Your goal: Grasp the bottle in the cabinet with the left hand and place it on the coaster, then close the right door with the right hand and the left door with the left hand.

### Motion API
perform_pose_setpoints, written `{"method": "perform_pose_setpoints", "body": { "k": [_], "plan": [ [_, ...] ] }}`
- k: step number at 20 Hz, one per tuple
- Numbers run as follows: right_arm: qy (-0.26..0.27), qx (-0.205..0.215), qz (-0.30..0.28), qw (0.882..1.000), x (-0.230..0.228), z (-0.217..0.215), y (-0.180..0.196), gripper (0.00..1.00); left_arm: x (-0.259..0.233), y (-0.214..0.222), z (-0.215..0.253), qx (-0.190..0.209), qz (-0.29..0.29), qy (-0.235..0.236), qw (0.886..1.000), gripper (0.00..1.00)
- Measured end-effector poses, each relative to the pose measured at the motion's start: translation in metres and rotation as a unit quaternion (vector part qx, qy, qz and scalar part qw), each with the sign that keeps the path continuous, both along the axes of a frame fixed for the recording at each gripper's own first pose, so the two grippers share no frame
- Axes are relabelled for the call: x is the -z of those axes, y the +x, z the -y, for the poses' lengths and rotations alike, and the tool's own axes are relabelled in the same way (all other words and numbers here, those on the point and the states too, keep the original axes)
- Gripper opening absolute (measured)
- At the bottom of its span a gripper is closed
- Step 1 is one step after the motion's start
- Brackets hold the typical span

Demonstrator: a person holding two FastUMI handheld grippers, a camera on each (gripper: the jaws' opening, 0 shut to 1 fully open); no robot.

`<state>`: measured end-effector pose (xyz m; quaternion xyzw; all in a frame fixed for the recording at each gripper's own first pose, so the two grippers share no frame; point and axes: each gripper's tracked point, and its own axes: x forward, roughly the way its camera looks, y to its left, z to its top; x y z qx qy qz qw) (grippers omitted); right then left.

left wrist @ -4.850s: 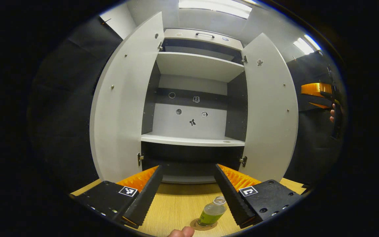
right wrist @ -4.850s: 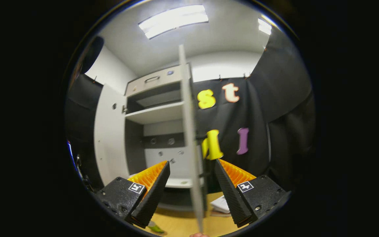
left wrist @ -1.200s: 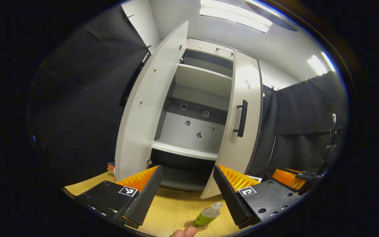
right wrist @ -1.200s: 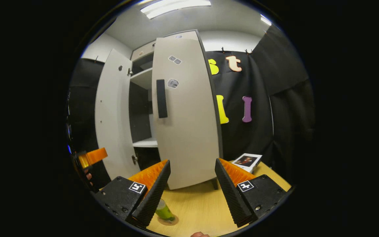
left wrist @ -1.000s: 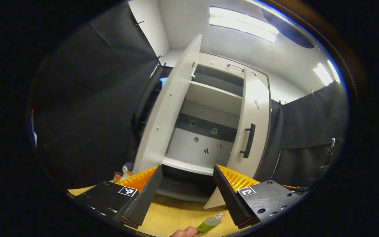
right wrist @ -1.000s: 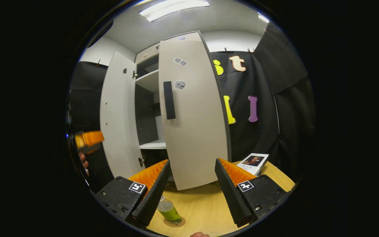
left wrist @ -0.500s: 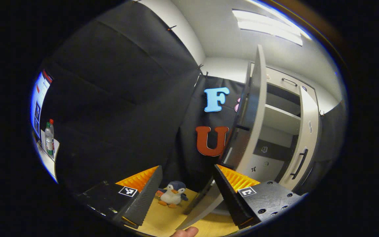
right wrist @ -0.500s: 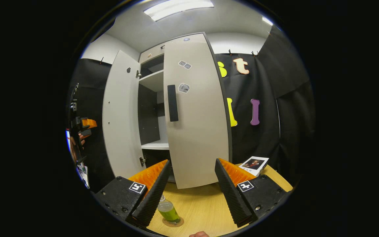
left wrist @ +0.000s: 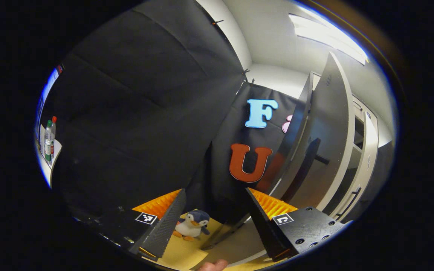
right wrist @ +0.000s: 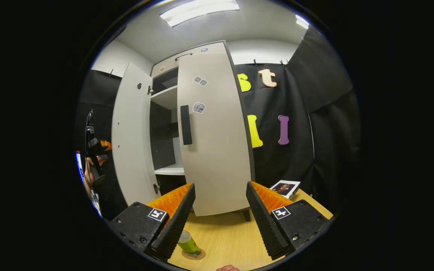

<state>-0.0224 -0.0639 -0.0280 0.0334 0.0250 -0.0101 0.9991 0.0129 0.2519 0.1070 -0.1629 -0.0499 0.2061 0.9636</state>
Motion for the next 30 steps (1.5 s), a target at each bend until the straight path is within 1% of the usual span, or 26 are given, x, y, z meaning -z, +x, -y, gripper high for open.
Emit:
{"method": "perform_pose_setpoints", "body": {
  "k": [2, 3, 4, 7, 8, 9, 12, 13, 15, 19, 20, 21, 22, 23, 24, 25, 27, 28, 29, 30],
  "plan": [
    [-0.005, 0.003, 0.001, 1.0, -0.001, 0.001, 0.0, 0.83, 0.002, -0.004, 0.007, 0.006, -0.001, 0.007, 1.0, 0.95],
    [-0.005, 0.004, 0.004, 1.0, -0.004, 0.002, 0.0, 0.83, 0.003, -0.007, 0.007, 0.003, -0.003, 0.011, 1.0, 1.0],
    [-0.005, 0.005, 0.005, 1.0, -0.004, 0.002, -0.001, 0.83, 0.001, -0.005, 0.007, -0.002, -0.001, 0.017, 1.0, 0.95],
    [-0.007, 0.006, 0.004, 1.0, -0.003, 0.003, -0.001, 0.83, 0.002, -0.003, 0.019, -0.004, -0.003, 0.025, 1.0, 0.94],
    [-0.008, 0.006, 0.003, 1.0, -0.003, 0.004, 0.0, 0.83, -0.001, -0.003, 0.023, -0.005, -0.006, 0.037, 0.999, 1.0],
    [-0.008, 0.007, 0.003, 1.0, -0.003, 0.003, 0.0, 0.83, -0.004, -0.003, 0.03, -0.004, -0.01, 0.054, 0.999, 0.94],
    [-0.006, 0.0, 0.004, 1.0, -0.003, -0.002, 0.003, 0.83, -0.014, 0.003, 0.058, 0.002, -0.019, 0.1, 0.995, 0.93],
    [-0.006, -0.002, 0.005, 1.0, -0.004, -0.003, 0.003, 0.83, -0.014, 0.005, 0.065, 0.01, -0.021, 0.103, 0.994, 0.93],
    [-0.008, -0.003, 0.008, 1.0, -0.007, -0.004, 0.003, 0.83, -0.01, 0.001, 0.08, 0.032, -0.021, 0.094, 0.995, 0.93],
    [-0.013, 0.007, 0.007, 1.0, -0.008, 0.004, -0.002, 0.83, -0.002, 0.015, 0.13, 0.092, -0.025, 0.084, 0.992, 0.93],
    [-0.012, 0.012, 0.01, 1.0, -0.01, 0.007, -0.004, 0.83, 0.0, 0.021, 0.144, 0.106, -0.023, 0.085, 0.99, 0.99],
    [-0.009, 0.018, 0.011, 1.0, -0.011, 0.011, -0.007, 0.83, 0.001, 0.027, 0.159, 0.125, -0.019, 0.086, 0.988, 0.99],
    [-0.008, 0.026, 0.013, 1.0, -0.012, 0.016, -0.01, 0.83, 0.001, 0.031, 0.175, 0.145, -0.015, 0.085, 0.986, 0.93],
    [-0.007, 0.034, 0.015, 0.999, -0.013, 0.021, -0.013, 0.83, -0.002, 0.033, 0.186, 0.159, -0.006, 0.084, 0.984, 0.99],
    [-0.007, 0.043, 0.017, 0.999, -0.014, 0.026, -0.017, 0.83, -0.006, 0.036, 0.195, 0.17, 0.001, 0.087, 0.982, 0.94],
    [-0.006, 0.051, 0.018, 0.999, -0.015, 0.031, -0.022, 0.83, -0.007, 0.038, 0.201, 0.174, 0.002, 0.092, 0.98, 0.99],
    [-0.004, 0.065, 0.019, 0.998, -0.015, 0.039, -0.03, 0.83, -0.008, 0.041, 0.211, 0.181, 0.001, 0.1, 0.978, 0.94],
    [-0.003, 0.071, 0.021, 0.997, -0.016, 0.042, -0.033, 0.83, -0.008, 0.039, 0.215, 0.187, 0.002, 0.1, 0.977, 0.94],
    [-0.003, 0.076, 0.022, 0.997, -0.017, 0.045, -0.035, 0.83, -0.008, 0.037, 0.221, 0.192, 0.002, 0.101, 0.976, 0.9],
    [-0.003, 0.079, 0.023, 0.997, -0.017, 0.047, -0.035, 0.83, -0.006, 0.032, 0.225, 0.196, 0.001, 0.102, 0.975, 0.99]
  ]
}}
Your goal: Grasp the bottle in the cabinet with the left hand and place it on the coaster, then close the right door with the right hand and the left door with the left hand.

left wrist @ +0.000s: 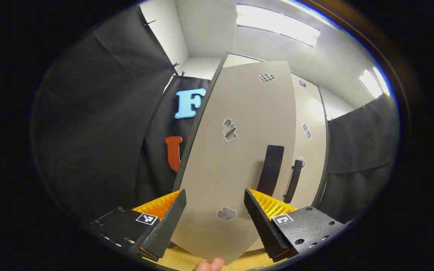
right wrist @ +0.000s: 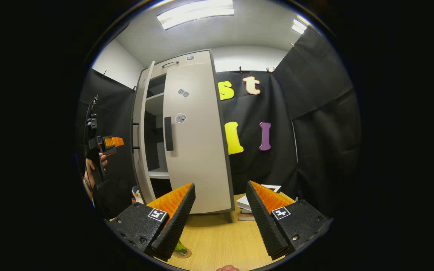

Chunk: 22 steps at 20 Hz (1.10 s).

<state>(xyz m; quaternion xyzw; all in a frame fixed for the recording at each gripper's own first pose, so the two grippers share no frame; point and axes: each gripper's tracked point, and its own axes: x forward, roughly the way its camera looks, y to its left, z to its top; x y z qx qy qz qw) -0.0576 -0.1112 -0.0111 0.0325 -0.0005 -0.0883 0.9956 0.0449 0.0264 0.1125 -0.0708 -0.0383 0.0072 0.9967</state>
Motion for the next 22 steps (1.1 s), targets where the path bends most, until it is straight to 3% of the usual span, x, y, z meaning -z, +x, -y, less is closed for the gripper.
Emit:
{"method": "perform_pose_setpoints", "body": {
  "k": [3, 5, 6, 8, 9, 10, 11, 13, 14, 15, 17, 19, 20, 22],
  "plan": [
    [-0.001, -0.002, 0.001, 1.0, 0.0, -0.003, 0.002, 0.83, 0.01, -0.015, 0.01, 0.001, -0.005, 0.016, 1.0, 0.94],
    [-0.002, -0.011, -0.001, 1.0, 0.002, -0.01, 0.005, 0.83, 0.022, -0.027, 0.02, 0.001, -0.007, 0.032, 0.999, 0.99],
    [-0.001, -0.02, -0.003, 1.0, 0.003, -0.014, 0.007, 0.83, 0.029, -0.036, 0.026, 0.004, -0.008, 0.039, 0.999, 0.95],
    [0.01, -0.046, -0.015, 0.999, 0.009, -0.028, 0.012, 0.84, 0.048, -0.054, 0.036, 0.007, -0.01, 0.053, 0.999, 0.99],
    [0.018, -0.058, -0.018, 0.998, 0.011, -0.035, 0.013, 0.84, 0.056, -0.063, 0.038, 0.001, -0.01, 0.055, 0.998, 0.95],
    [0.025, -0.065, -0.019, 0.997, 0.011, -0.038, 0.015, 0.83, 0.065, -0.072, 0.042, -0.001, -0.011, 0.055, 0.998, 0.99],
    [0.027, -0.068, -0.018, 0.997, 0.01, -0.04, 0.015, 0.83, 0.074, -0.08, 0.046, -0.001, -0.012, 0.052, 0.999, 0.95],
    [0.021, -0.068, -0.017, 0.997, 0.013, -0.04, 0.018, 0.83, 0.086, -0.095, 0.052, -0.003, -0.01, 0.046, 0.999, 0.95],
    [0.014, -0.066, -0.019, 0.998, 0.017, -0.041, 0.021, 0.83, 0.091, -0.1, 0.054, -0.006, -0.007, 0.047, 0.999, 0.99],
    [0.007, -0.061, -0.024, 0.998, 0.021, -0.039, 0.023, 0.83, 0.095, -0.105, 0.055, -0.008, -0.006, 0.051, 0.999, 0.95],
    [0.002, -0.061, -0.035, 0.998, 0.03, -0.039, 0.028, 0.83, 0.106, -0.112, 0.06, -0.01, -0.012, 0.06, 0.998, 0.95],
    [0.004, -0.067, -0.043, 0.997, 0.036, -0.044, 0.03, 0.83, 0.119, -0.119, 0.062, -0.014, -0.028, 0.065, 0.997, 0.95],
    [0.0, -0.068, -0.047, 0.997, 0.038, -0.045, 0.029, 0.83, 0.128, -0.123, 0.061, -0.02, -0.039, 0.065, 0.997, 0.99],
    [-0.019, -0.064, -0.054, 0.996, 0.042, -0.046, 0.031, 0.83, 0.144, -0.13, 0.06, -0.031, -0.063, 0.056, 0.996, 0.95]
  ]
}}
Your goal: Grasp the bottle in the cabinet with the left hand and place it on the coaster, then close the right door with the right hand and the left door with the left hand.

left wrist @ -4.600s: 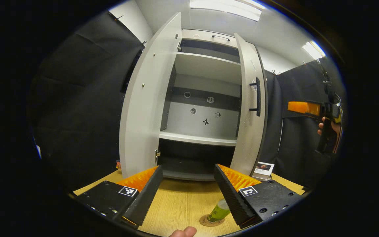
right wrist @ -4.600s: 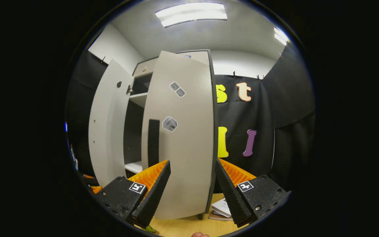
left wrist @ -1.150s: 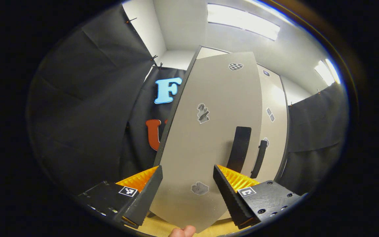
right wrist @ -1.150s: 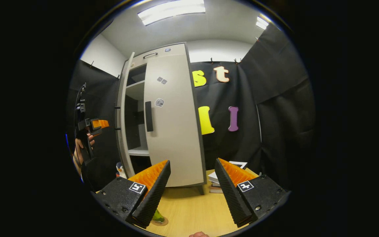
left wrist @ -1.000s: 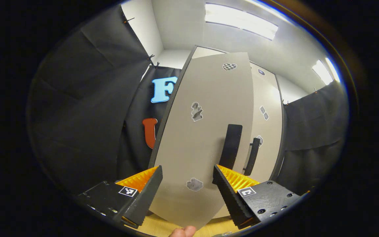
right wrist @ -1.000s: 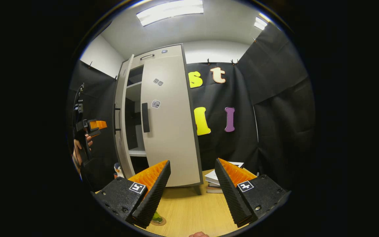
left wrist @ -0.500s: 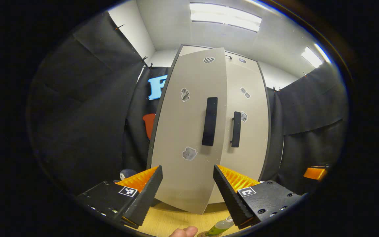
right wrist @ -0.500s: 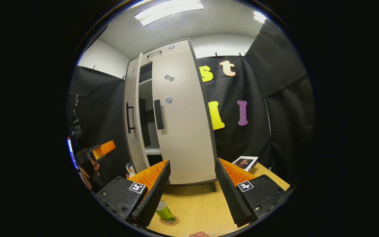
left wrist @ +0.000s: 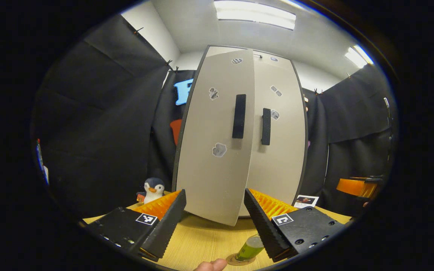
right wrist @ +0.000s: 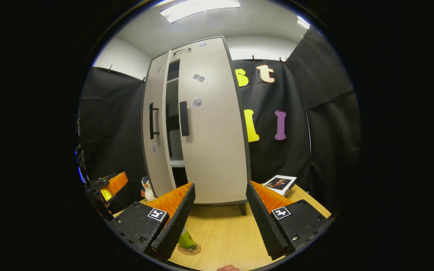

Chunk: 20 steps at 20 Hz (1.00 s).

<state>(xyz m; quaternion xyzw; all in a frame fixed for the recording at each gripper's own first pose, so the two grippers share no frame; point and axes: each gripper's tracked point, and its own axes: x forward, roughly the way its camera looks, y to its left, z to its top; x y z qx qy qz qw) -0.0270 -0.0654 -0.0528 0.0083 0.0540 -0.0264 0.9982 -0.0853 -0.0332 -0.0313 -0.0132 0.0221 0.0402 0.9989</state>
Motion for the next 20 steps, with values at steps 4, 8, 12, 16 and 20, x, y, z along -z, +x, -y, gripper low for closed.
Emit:
{"method": "perform_pose_setpoints", "body": {
  "k": [4, 8, 12, 16, 20],
  "plan": [
    [-0.015, -0.022, -0.013, 1.0, 0.005, -0.012, 0.006, 0.83, 0.014, -0.004, -0.003, -0.007, -0.02, -0.016, 1.0, 0.95],
    [-0.013, -0.035, -0.004, 0.999, -0.005, -0.022, 0.012, 0.83, 0.013, -0.003, -0.006, -0.015, -0.018, -0.022, 0.999, 0.95],
    [-0.019, -0.037, -0.004, 0.999, -0.005, -0.023, 0.013, 0.83, 0.011, -0.008, 0.0, -0.007, -0.014, -0.015, 1.0, 0.94],
    [-0.008, -0.035, -0.008, 0.999, -0.001, -0.022, 0.012, 0.83, 0.008, -0.009, 0.002, -0.004, -0.01, -0.008, 1.0, 0.94],
    [-0.006, -0.031, -0.01, 0.999, 0.001, -0.021, 0.012, 0.83, 0.006, -0.008, 0.001, -0.004, -0.008, -0.007, 1.0, 0.95]
  ]
}}
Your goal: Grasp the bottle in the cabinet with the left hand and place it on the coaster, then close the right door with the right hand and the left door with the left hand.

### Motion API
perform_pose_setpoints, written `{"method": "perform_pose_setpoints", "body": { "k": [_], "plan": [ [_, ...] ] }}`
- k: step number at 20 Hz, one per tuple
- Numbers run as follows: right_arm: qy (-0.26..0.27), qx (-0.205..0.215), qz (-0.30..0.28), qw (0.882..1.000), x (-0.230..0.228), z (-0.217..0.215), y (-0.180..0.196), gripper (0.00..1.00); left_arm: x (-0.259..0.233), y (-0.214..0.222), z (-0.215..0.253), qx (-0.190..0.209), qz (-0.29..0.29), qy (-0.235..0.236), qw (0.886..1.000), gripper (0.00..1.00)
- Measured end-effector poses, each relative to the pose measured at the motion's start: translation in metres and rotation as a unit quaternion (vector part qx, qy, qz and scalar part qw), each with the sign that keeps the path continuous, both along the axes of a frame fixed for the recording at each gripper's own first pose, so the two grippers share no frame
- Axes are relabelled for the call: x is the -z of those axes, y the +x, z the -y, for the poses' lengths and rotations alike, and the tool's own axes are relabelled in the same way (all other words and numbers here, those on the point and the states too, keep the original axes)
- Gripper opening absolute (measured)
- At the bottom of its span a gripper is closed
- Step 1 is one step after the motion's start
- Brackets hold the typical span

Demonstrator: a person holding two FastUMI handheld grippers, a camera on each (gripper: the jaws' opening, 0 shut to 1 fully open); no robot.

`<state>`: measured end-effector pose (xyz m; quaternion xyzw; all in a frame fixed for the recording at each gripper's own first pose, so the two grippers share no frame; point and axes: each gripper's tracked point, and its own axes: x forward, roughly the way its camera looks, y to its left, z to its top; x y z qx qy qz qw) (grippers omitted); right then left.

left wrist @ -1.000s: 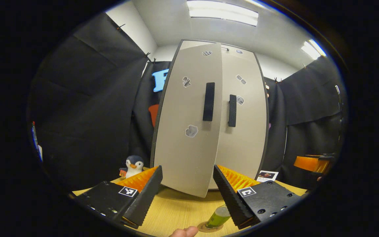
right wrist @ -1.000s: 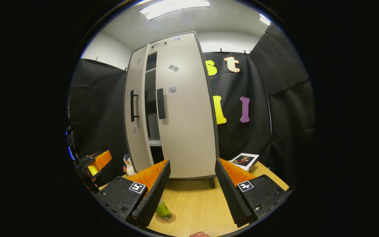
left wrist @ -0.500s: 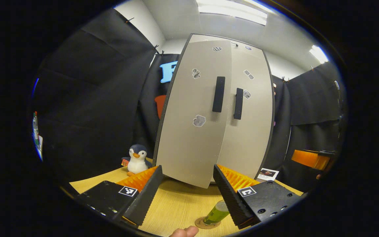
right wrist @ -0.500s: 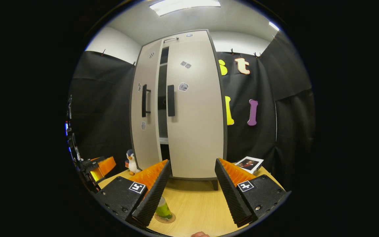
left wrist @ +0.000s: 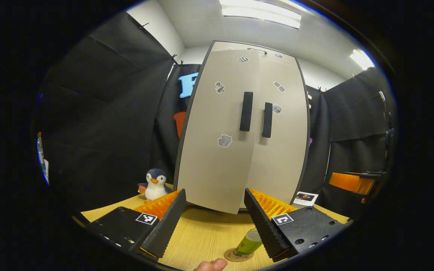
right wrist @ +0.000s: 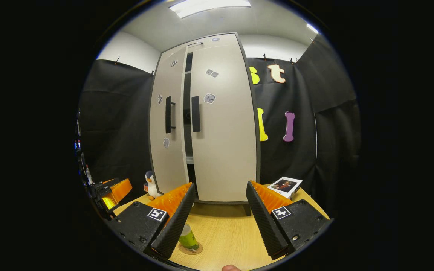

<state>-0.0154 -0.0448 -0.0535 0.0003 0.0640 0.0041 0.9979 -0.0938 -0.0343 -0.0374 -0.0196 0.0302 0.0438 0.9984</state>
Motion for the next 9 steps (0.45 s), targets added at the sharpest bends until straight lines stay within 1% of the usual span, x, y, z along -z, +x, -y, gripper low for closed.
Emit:
{"method": "perform_pose_setpoints", "body": {
  "k": [5, 6, 7, 8, 9],
  "plan": [
    [0.006, 0.002, -0.004, 1.0, 0.0015, 0.0018, -0.0011, 0.83, -0.0075, -0.0002, 0.0016, 0.0, 0.008, 0.0, 1.0, 0.95],
    [0.007, 0.003, -0.003, 1.0, 0.0021, 0.0024, -0.001, 0.83, -0.008, -0.0002, 0.0031, 0.001, 0.008, 0.002, 1.0, 0.99],
    [0.007, 0.003, -0.003, 1.0, 0.0011, 0.0027, -0.0016, 0.83, -0.0086, -0.0005, 0.0035, 0.001, 0.008, 0.003, 1.0, 0.99],
    [0.008, 0.003, -0.002, 1.0, -0.0001, 0.0024, -0.0018, 0.83, -0.0088, -0.001, 0.0034, 0.001, 0.008, 0.005, 1.0, 0.95],
    [0.007, 0.003, 0.0, 1.0, -0.0018, 0.0021, -0.0016, 0.83, -0.0105, -0.0009, 0.004, 0.002, 0.009, 0.006, 1.0, 0.95]
  ]
}}
